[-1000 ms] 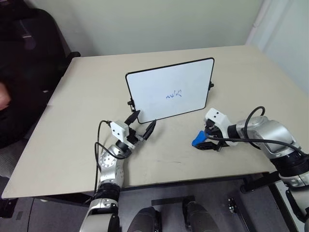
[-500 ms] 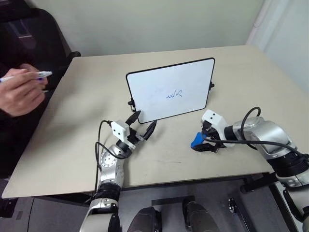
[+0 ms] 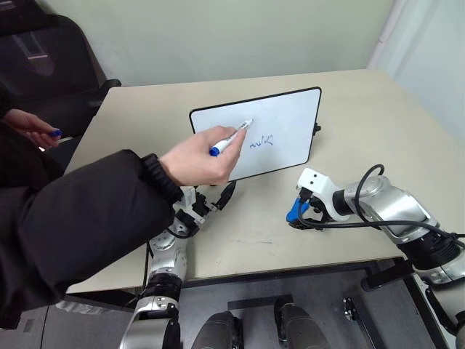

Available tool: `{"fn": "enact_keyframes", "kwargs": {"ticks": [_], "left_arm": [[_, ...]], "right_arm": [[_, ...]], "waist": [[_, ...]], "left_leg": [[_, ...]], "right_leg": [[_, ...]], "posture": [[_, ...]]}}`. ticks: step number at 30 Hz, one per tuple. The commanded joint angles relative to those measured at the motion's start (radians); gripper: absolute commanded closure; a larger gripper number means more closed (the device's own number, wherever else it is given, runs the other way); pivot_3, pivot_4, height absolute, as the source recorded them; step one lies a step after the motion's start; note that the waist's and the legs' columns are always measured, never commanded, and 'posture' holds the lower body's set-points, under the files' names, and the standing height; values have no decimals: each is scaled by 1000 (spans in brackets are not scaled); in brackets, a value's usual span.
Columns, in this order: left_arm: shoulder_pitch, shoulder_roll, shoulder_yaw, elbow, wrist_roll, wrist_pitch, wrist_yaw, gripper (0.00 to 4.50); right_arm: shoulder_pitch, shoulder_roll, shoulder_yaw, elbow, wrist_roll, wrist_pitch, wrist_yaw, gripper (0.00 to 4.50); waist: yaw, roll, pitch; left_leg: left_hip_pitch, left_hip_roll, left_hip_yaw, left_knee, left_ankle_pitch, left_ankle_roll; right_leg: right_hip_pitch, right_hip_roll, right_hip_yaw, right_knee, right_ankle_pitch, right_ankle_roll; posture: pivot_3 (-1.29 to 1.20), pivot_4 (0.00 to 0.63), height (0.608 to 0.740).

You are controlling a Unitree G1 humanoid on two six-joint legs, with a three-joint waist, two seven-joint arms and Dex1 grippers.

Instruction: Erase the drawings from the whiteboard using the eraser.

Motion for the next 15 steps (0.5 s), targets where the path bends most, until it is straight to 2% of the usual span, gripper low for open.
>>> {"fn": "enact_keyframes", "kwargs": {"ticks": [1, 11, 14, 15], "left_arm": [[22, -26, -7, 47, -8, -17, -1, 0], [8, -25, -3, 63, -9, -22, -5, 0], [8, -25, -3, 62, -9, -23, -6, 0], [8, -25, -3, 61, -10, -23, -6, 0]], "right_arm": [[1, 5, -6, -17, -6, -20, 16, 17], [11, 0, -27, -19, -1, -30, 23, 17], [13, 3, -31, -23, 1, -32, 20, 599], [12, 5, -34, -24, 3, -31, 19, 925]], "waist": [[0, 0, 0], [2, 0, 0], [3, 0, 0], [3, 0, 0]], "left_leg": [[0, 0, 0, 0, 0, 0], [0, 0, 0, 0, 0, 0], [0, 0, 0, 0, 0, 0], [0, 0, 0, 0, 0, 0]], "right_leg": [[0, 0, 0, 0, 0, 0], [0, 0, 0, 0, 0, 1], [0, 0, 0, 0, 0, 1], [0, 0, 0, 0, 0, 1]], "posture": [[0, 150, 726], [0, 150, 726], [0, 150, 726], [0, 150, 726]]}}
